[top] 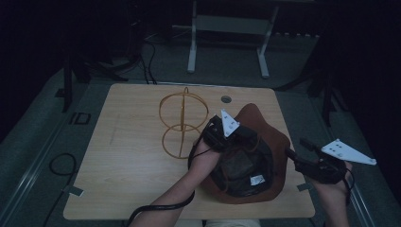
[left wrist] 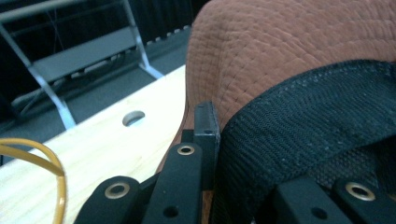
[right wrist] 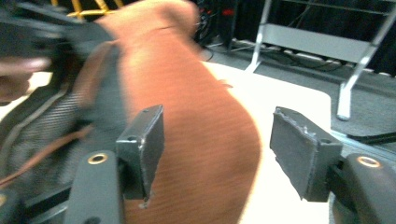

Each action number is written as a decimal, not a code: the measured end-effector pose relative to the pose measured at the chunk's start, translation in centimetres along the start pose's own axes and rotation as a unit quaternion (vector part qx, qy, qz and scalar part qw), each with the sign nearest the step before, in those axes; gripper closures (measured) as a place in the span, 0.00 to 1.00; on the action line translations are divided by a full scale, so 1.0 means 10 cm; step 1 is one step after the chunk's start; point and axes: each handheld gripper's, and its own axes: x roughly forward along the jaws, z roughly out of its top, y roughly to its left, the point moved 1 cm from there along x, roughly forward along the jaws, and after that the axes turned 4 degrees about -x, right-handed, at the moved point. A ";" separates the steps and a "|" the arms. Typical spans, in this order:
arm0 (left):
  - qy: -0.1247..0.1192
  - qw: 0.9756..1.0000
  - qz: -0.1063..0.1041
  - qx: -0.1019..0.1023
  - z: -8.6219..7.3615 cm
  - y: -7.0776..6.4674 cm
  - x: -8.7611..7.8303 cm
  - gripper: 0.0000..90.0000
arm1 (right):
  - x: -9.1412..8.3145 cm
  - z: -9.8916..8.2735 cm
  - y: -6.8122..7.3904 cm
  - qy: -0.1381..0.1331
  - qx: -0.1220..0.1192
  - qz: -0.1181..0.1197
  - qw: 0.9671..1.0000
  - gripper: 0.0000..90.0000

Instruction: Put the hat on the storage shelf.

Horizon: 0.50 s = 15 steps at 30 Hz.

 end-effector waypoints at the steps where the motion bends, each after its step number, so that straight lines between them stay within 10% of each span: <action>1: -0.014 1.000 -0.014 0.001 0.00 0.00 -0.05 0.96 | -0.02 0.00 -0.05 0.002 0.001 -0.003 1.000 0.41; 10: -0.075 0.993 -0.095 -0.004 -0.05 0.12 -0.48 0.96 | -0.06 -0.10 -0.34 0.007 0.010 -0.033 0.999 0.48; 12: -0.098 0.988 -0.117 -0.003 -0.07 0.16 -0.56 0.96 | -0.04 -0.11 -0.34 0.009 0.008 -0.025 1.000 0.49; 15: -0.147 0.976 -0.162 0.013 -0.09 0.20 -0.69 0.96 | 0.02 -0.12 -0.25 0.011 0.000 0.002 1.000 0.51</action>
